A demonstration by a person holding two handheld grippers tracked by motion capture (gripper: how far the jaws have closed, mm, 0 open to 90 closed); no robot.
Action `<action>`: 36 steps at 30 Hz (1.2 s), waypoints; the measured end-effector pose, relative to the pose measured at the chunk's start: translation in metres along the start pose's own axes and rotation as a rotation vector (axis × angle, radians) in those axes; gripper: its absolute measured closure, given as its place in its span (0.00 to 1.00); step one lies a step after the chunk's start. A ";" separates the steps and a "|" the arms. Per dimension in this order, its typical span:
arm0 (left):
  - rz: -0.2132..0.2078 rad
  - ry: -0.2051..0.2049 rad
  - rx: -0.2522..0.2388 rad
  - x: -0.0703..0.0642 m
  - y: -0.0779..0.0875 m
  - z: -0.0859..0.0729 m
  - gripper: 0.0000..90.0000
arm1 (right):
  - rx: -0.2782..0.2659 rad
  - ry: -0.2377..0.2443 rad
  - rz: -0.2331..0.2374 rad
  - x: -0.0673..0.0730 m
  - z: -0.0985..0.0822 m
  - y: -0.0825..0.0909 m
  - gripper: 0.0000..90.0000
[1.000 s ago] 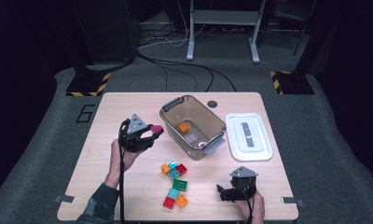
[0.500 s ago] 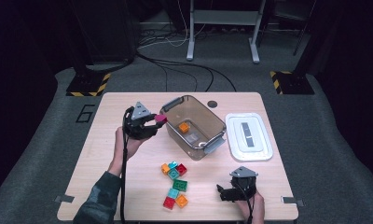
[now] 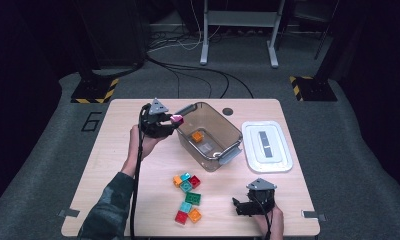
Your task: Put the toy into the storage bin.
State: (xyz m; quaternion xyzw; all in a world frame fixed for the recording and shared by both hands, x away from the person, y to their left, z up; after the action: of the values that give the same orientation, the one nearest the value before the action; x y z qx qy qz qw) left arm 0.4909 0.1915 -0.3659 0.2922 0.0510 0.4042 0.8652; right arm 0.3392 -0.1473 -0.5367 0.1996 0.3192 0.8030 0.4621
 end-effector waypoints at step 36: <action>-0.047 0.059 0.120 0.004 -0.054 0.015 0.31 | 0.000 0.002 0.000 0.000 0.000 0.000 0.01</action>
State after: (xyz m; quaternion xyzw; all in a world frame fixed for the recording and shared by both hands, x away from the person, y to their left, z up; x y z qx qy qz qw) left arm 0.5348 0.1606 -0.3821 0.3301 0.1073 0.3884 0.8536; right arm 0.3389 -0.1473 -0.5367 0.1988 0.3195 0.8032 0.4618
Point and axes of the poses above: each handheld gripper's, and its own axes: y roughly backward along the jaws, z roughly out of its top, x roughly to its left, the point moved 1 cm from there along -y, roughly forward along the jaws, and after that the axes turned 2 degrees about -y, right-handed, at the moved point
